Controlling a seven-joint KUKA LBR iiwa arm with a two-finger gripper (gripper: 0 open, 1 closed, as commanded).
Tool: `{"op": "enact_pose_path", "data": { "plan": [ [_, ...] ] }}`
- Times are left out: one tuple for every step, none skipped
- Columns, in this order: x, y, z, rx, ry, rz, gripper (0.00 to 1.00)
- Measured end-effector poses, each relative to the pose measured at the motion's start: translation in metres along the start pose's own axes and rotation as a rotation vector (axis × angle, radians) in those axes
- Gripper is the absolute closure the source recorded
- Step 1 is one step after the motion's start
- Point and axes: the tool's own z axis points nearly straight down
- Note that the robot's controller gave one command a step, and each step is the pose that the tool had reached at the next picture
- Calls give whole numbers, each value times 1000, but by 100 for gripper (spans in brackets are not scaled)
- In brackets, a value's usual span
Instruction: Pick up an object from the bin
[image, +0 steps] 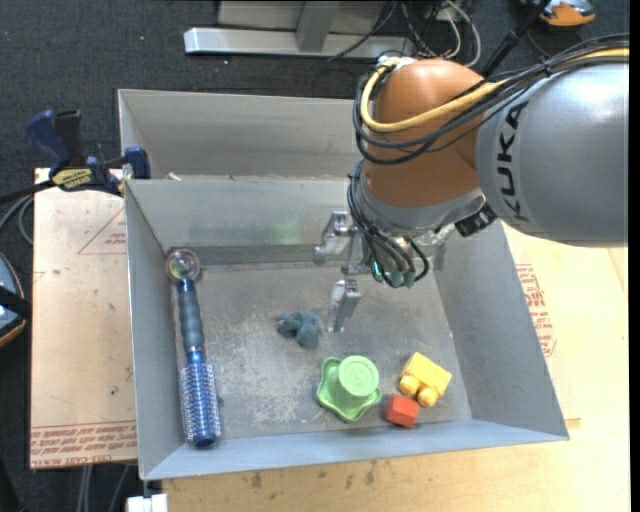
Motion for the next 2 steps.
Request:
{"op": "enact_pose_path", "data": {
  "plan": [
    [-28, -4, 130, 0, -3, -35, 0],
    [-29, -4, 125, -1, -8, -34, 100]
  ]
}}
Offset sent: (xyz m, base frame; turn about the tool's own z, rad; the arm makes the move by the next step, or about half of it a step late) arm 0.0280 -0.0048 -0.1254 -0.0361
